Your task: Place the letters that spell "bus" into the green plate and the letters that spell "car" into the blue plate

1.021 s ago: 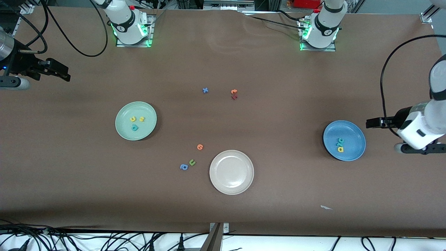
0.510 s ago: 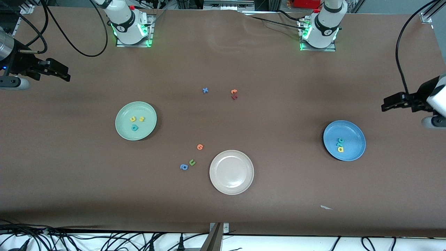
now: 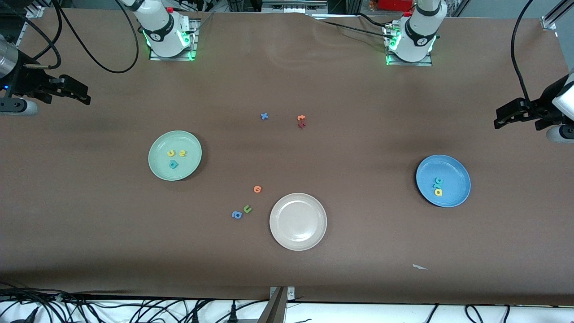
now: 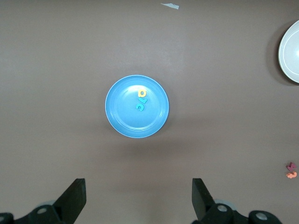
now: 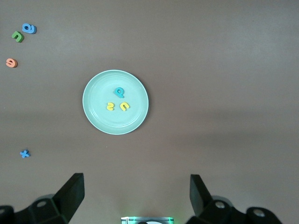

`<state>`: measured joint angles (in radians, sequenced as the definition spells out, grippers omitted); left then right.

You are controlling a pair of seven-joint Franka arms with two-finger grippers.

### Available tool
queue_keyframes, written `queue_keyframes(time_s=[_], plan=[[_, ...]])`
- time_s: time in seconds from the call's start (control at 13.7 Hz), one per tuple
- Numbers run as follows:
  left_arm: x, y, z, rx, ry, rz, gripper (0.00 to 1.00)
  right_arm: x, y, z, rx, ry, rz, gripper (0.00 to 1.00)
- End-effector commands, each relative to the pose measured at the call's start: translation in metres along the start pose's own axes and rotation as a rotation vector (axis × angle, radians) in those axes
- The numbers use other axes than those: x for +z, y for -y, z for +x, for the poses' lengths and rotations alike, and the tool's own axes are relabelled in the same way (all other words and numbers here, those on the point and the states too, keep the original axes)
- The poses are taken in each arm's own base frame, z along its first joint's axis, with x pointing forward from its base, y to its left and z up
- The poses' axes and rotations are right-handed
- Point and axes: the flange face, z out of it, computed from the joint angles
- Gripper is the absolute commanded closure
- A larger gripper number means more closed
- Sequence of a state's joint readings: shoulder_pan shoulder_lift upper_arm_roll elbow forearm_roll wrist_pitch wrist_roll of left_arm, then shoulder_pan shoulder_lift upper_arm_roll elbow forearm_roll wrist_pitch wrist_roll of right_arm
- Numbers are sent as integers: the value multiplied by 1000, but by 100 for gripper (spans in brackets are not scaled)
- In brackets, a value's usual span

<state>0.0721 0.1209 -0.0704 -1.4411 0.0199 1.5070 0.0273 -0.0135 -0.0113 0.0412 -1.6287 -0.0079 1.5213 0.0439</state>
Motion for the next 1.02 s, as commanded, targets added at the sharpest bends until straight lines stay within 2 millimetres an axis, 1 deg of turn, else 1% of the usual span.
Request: queue_keyframes(time_s=[0.0, 0.29, 0.58, 0.73, 0.95], plan=[[0, 1, -12, 23, -14, -39, 0, -1, -3, -2, -11, -3, -6, 0], [-1, 4, -11, 16, -10, -52, 0, -1, -3, -2, -11, -1, -6, 0], [1, -2, -10, 25, -7, -54, 0, -1, -3, -1, -11, -3, -6, 0], [4, -2, -8, 24, -1, -67, 0, -2, -3, -1, -10, -9, -4, 0], [3, -2, -8, 23, -4, -67, 0, -2, -3, 1, -10, -19, -1, 0]])
